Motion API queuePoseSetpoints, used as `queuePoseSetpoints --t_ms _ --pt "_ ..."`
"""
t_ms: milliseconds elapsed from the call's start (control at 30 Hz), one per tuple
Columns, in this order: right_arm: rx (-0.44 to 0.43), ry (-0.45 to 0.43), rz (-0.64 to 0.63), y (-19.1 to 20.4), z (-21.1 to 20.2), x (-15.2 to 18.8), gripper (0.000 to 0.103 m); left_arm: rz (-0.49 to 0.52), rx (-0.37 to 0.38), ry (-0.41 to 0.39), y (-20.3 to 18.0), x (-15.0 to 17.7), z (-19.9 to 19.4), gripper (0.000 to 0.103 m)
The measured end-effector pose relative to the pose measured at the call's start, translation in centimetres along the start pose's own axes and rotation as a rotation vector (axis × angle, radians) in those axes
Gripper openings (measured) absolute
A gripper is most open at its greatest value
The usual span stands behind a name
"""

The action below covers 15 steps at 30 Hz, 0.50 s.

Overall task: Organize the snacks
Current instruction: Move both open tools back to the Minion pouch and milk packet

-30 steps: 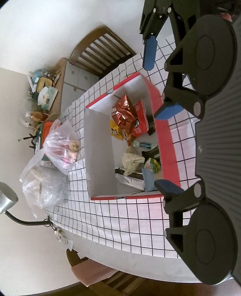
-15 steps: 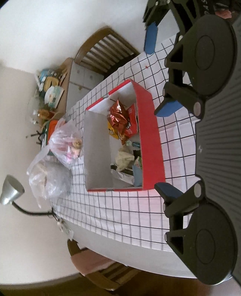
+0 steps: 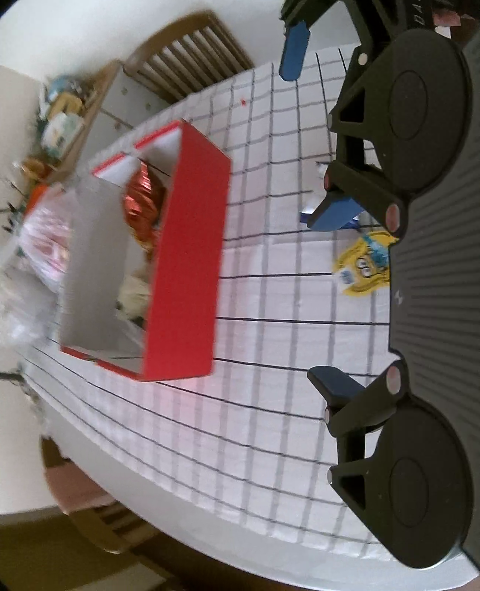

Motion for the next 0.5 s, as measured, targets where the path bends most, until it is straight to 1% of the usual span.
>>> queuePoseSetpoints --t_ms 100,233,400,500 --pt "-0.018 0.052 -0.028 -0.7 0.9 0.9 0.102 -0.008 -0.039 0.034 -1.1 1.2 1.1 0.08" --pt "-0.023 0.12 -0.093 -1.1 2.3 1.8 0.102 -0.023 -0.069 0.1 -2.5 2.9 2.7 0.08" --pt "-0.022 0.197 -0.231 -1.1 3.9 3.0 0.1 -0.03 -0.108 0.154 -3.9 4.6 4.3 0.08" --pt "-0.025 0.227 -0.296 -1.0 4.7 3.2 0.099 -0.034 -0.126 0.175 -4.3 5.2 5.1 0.08"
Point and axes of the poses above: each gripper's, at about its wrist camera, not at the fingertips, and z roughly the way its jaws point, y to its left, x to its underside, the point moved 3 cm from there along z, roughly the way its jaws point, and after that the axes turned 15 degrees about -x, right-handed, at the moved point
